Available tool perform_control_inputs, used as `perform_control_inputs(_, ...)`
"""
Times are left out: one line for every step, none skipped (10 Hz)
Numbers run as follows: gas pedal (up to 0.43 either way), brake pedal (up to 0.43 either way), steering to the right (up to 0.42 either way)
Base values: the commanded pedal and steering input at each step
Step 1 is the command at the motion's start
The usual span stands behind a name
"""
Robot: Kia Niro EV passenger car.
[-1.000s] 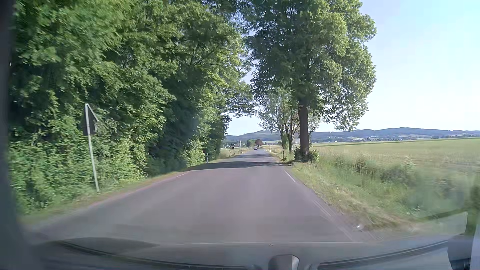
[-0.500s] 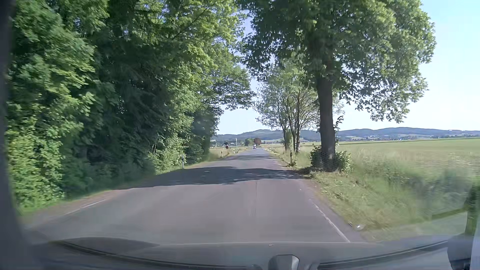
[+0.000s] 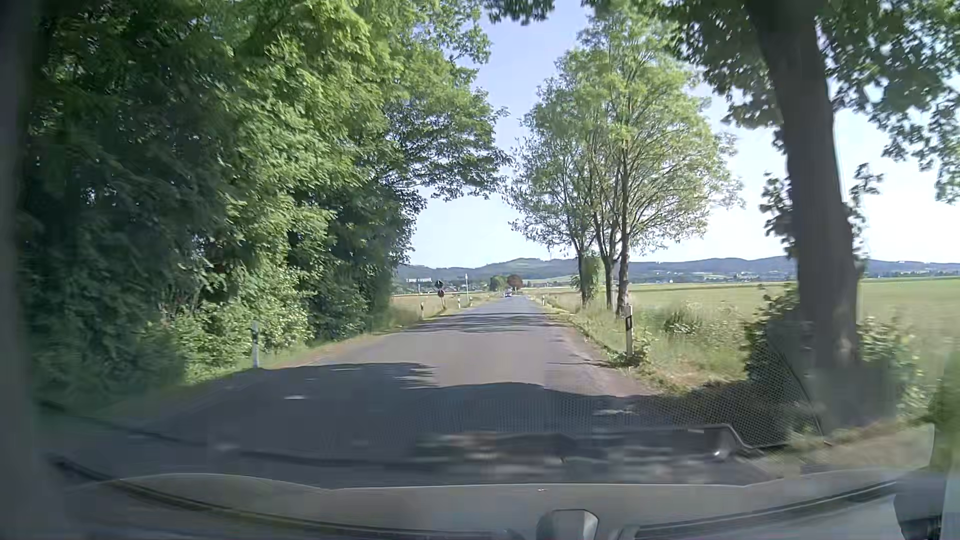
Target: Follow the waypoints while adhering to traffic rules and regulations
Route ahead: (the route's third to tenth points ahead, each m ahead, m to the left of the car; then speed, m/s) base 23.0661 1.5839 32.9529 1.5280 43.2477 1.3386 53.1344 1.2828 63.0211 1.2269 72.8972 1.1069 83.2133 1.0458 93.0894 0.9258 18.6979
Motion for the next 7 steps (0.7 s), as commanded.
perform_control_inputs(0.189,0.006,-0.002)
perform_control_inputs(0.22,0.006,-0.001)
perform_control_inputs(0.22,0.006,-0.001)
perform_control_inputs(0.22,0.006,-0.001)
perform_control_inputs(0.22,0.006,0.001)
perform_control_inputs(0.22,0.006,0.001)
perform_control_inputs(0.228,0.006,0.001)
